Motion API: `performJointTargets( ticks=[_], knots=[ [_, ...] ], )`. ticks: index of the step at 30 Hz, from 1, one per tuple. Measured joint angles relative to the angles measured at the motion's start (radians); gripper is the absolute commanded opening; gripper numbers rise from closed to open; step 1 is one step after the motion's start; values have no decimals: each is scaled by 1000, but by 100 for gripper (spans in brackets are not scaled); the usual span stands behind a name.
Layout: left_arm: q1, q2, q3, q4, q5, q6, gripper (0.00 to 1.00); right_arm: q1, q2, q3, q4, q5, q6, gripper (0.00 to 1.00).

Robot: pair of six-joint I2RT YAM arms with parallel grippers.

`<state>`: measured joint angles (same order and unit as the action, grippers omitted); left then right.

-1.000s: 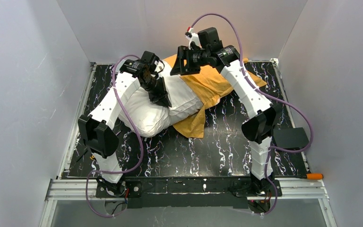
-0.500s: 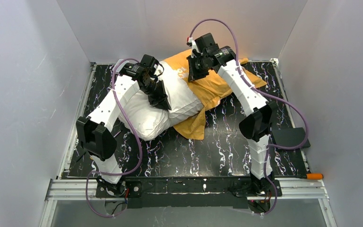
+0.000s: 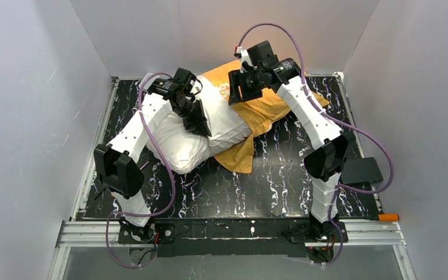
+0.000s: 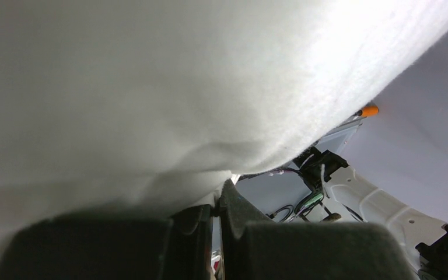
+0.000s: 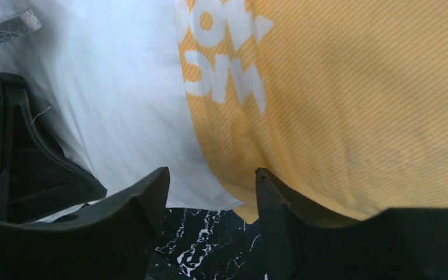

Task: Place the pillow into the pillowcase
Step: Stuff the pillow into the pillowcase.

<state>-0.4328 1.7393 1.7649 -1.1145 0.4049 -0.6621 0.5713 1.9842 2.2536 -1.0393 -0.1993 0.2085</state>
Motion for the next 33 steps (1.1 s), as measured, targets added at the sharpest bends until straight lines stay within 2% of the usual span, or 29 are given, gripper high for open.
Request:
performJointTargets(
  ticks=[4, 8, 9, 12, 13, 15, 25, 30, 33],
  knots=[
    [0, 0, -3, 1, 0, 0, 0, 0, 3, -5, -5, 7, -19, 80],
    [0, -3, -6, 4, 0, 0, 0, 0, 27, -5, -7, 33, -34, 78],
    [0, -4, -7, 5, 0, 0, 0, 0, 36, -5, -7, 38, -37, 73],
    [0, -8, -10, 7, 0, 0, 0, 0, 70, 6, -11, 48, -52, 36],
    [0, -10, -10, 8, -1, 0, 0, 0, 87, 17, -14, 53, -51, 16],
    [0, -11, -10, 8, -2, 0, 0, 0, 108, 27, -18, 58, -56, 1],
    [0, -13, -10, 6, -4, 1, 0, -2, 98, 74, -62, 48, -39, 1],
    [0, -2, 23, -10, -3, -1, 0, -16, 30, 40, -18, -95, -2, 1],
    [3, 41, 109, -40, -3, -7, 0, -33, 1, -6, 90, -218, 64, 1]
  ],
)
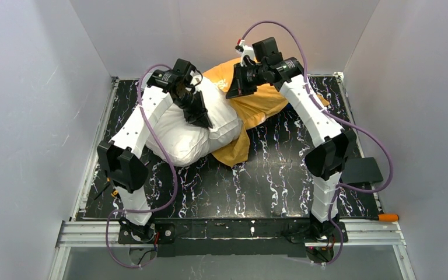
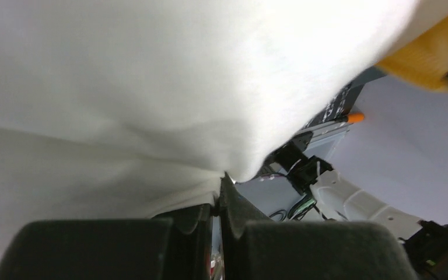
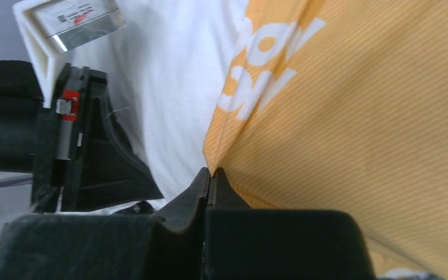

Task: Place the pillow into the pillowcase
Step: Stuff the pillow into the pillowcase.

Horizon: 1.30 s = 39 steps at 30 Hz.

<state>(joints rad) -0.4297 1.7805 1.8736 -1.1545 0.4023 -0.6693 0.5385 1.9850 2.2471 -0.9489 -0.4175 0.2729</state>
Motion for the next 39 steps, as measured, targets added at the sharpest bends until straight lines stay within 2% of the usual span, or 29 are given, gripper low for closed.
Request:
performJointTargets(
  ticks=[6, 8, 10, 14, 17, 18, 19, 22, 24, 29, 33, 39],
  knots=[
    [5, 173, 333, -73, -3, -37, 0, -9, 19, -57, 275, -194, 224, 1],
    [5, 245, 471, -95, -2, -59, 0, -9, 23, -103, 420, -239, 332, 1],
    [3, 303, 586, -110, -1, -83, 0, -9, 22, -198, 642, -275, 493, 1],
    [2, 312, 613, -109, -15, -122, 0, -10, 29, -403, 1098, -320, 880, 1],
    [2, 261, 516, -93, -31, -138, 0, -10, 57, -418, 1239, -357, 1020, 1],
    [1, 244, 487, -85, -33, -143, 0, -10, 58, -412, 1215, -371, 1011, 1],
    [0, 224, 455, -76, -36, -150, 0, -10, 58, -386, 1139, -377, 970, 8],
    [-4, 203, 423, -56, -32, -178, 0, -20, 61, -239, 806, -338, 761, 32],
    [-4, 202, 422, -40, -21, -198, 0, -37, 57, -148, 624, -288, 623, 59],
    [-2, 202, 412, 18, 37, -262, 0, -77, -33, -112, 247, -112, 319, 90],
    [0, 202, 412, 43, 59, -286, 0, -86, -164, -227, 70, 55, 164, 98],
    [7, 202, 405, 56, 76, -296, 0, -120, -368, -534, -27, 208, 77, 98]
  ],
)
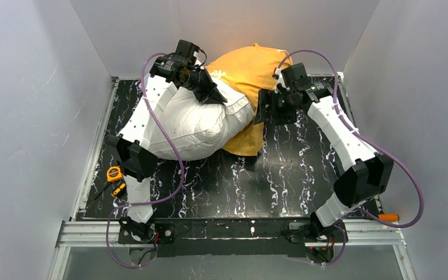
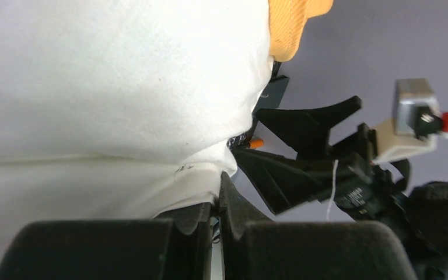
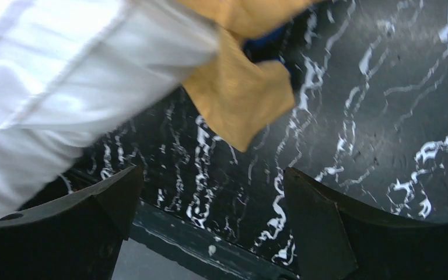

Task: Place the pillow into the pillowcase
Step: Stuff the pillow into the pillowcase.

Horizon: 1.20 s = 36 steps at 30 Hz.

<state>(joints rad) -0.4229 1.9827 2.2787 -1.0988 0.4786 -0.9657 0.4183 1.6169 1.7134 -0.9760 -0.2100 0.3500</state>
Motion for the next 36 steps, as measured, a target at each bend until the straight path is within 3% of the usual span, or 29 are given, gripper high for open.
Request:
performJointTargets(
  ticks=[4, 6, 11, 12, 13, 22, 30, 36],
  knots=[
    [1, 0, -3, 0, 10, 0, 0, -19, -11, -146, 37, 6, -18, 98],
    [3, 0, -3, 1, 17, -1, 0, -18, 30, -176, 63, -9, -23, 91],
    [14, 0, -6, 3, 39, -7, 0, -16, 218, -103, 192, -111, -29, 18],
    [18, 0, -6, 4, 42, -9, 0, -14, 257, -68, 211, -142, -23, 7],
    [21, 0, -8, 8, 46, -13, 0, -11, 292, -30, 224, -174, -13, 1],
    [74, -7, -35, 100, 65, -71, 0, -11, 327, 295, 240, -385, 82, 1],
    [103, -5, -38, 146, 69, -161, 0, 63, 402, 452, 564, -468, 470, 1],
    [134, 21, -37, 95, 71, -187, 0, 105, 470, 464, 791, -574, 731, 1]
  ],
)
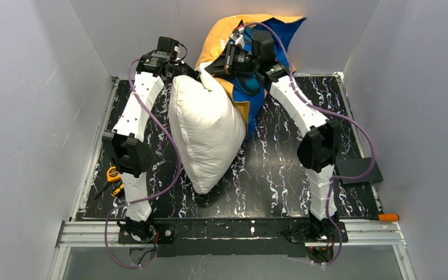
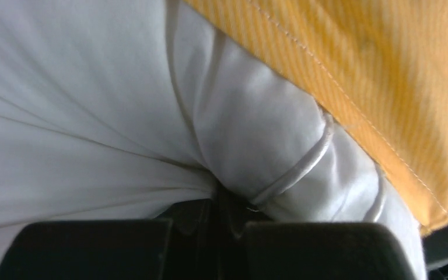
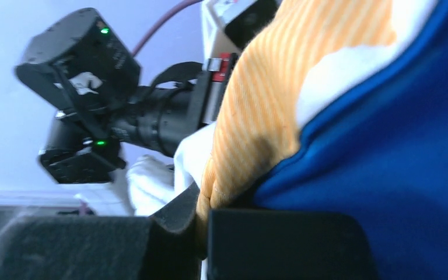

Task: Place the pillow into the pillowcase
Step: Stuff the pillow into the pillowcase.

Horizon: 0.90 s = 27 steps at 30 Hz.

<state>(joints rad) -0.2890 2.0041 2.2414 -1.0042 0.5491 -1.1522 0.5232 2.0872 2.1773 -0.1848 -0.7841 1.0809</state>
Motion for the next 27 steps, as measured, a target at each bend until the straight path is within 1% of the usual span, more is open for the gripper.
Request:
performJointTargets(
  ticks=[3, 4, 6, 7, 8, 9, 10, 12, 14, 16, 17, 18, 20, 22, 24, 25, 27],
  knots=[
    [14, 5, -10, 17, 0, -6, 0, 0, 82, 66, 148, -90, 193, 1],
    [24, 0, -24, 31, 2, -6, 3, 0, 126, 111, 210, -130, 269, 1],
    [39, -10, -56, 47, 10, -5, 23, 0, 169, 142, 295, -177, 354, 1],
    [43, -14, -72, 47, 9, 0, 37, 0, 178, 143, 329, -200, 386, 1],
    [45, -18, -83, 39, 7, 13, 43, 2, 180, 142, 343, -222, 404, 4],
    [48, -18, -87, 21, -4, 32, 55, 3, 180, 139, 345, -233, 402, 5],
    [51, -20, -89, -9, -21, 53, 64, 7, 176, 131, 342, -246, 378, 5],
    [64, -32, -89, -66, -75, 103, 74, 26, 155, 108, 304, -244, 292, 4],
    [90, -64, -94, -113, -151, 151, 81, 45, 129, 84, 234, -207, 194, 6],
    [127, -127, -112, -157, -224, 196, 85, 59, 120, 84, 173, -172, 109, 16],
    [145, -164, -120, -177, -257, 217, 86, 67, 119, 90, 138, -152, 65, 19],
    [163, -203, -121, -198, -288, 237, 89, 76, 119, 100, 98, -127, 18, 26],
    [193, -272, -121, -230, -344, 276, 91, 91, 119, 119, 43, -90, -46, 42],
    [212, -349, -121, -278, -402, 318, 92, 103, 119, 159, -11, -48, -121, 63],
    [214, -414, -121, -340, -458, 360, 98, 113, 111, 207, -67, 7, -208, 78],
    [214, -438, -120, -372, -482, 379, 98, 114, 94, 211, -98, 47, -258, 83],
    [212, -483, -122, -438, -547, 417, 98, 109, 40, 197, -175, 130, -355, 89]
  ],
)
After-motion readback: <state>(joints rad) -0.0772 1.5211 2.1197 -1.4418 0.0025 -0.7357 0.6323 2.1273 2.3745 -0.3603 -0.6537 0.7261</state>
